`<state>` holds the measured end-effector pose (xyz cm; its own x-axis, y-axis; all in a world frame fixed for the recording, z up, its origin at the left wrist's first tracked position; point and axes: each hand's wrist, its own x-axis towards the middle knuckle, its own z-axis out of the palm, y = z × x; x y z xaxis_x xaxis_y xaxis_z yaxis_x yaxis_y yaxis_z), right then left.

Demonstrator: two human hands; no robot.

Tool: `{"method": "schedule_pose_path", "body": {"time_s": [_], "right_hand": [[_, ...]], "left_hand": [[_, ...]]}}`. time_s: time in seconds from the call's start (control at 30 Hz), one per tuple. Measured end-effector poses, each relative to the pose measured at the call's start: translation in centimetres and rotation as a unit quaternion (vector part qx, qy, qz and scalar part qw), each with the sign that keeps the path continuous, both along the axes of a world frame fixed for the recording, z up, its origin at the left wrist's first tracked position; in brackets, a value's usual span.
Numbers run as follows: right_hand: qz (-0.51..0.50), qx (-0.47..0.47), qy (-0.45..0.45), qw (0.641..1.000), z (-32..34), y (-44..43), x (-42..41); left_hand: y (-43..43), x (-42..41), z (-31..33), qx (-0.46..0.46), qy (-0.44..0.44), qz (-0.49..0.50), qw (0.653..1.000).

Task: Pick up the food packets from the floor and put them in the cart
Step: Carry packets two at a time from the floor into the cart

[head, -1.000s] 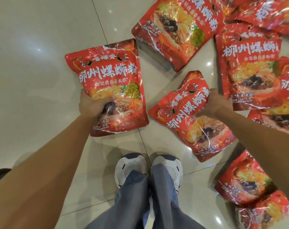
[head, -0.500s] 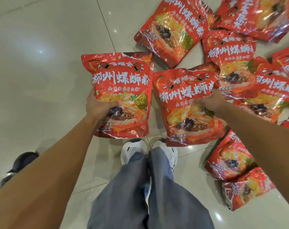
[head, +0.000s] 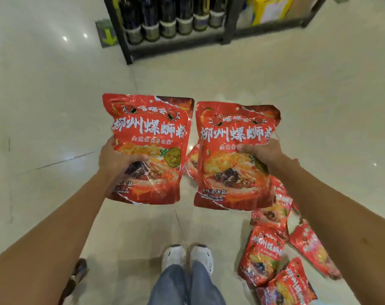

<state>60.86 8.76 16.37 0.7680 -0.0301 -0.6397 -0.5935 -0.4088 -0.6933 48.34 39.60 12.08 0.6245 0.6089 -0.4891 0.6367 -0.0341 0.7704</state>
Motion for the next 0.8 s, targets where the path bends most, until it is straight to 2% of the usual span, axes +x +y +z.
{"method": "schedule_pose_path", "body": {"time_s": [0.2,0.4,0.6,0.8], "right_hand": [[0.024,0.083,-0.108,0.99,19.8,3.9,1.5],[0.109,0.162,-0.183,0.964,32.7,8.3,1.2],[0.247,0.22,-0.19,0.924,39.1,12.5,-1.0],[0.372,0.259,-0.186,0.871,43.1,17.3,-7.6]], "left_hand": [[3.5,0.1,20.0,0.042,-0.111,0.061,0.991],[4.9,-3.8,34.4,0.075,-0.221,0.143,0.962],[3.3,-11.7,41.5,0.104,-0.29,0.254,0.917],[-0.5,-25.2,44.4,0.15,-0.266,0.404,0.862]]}}
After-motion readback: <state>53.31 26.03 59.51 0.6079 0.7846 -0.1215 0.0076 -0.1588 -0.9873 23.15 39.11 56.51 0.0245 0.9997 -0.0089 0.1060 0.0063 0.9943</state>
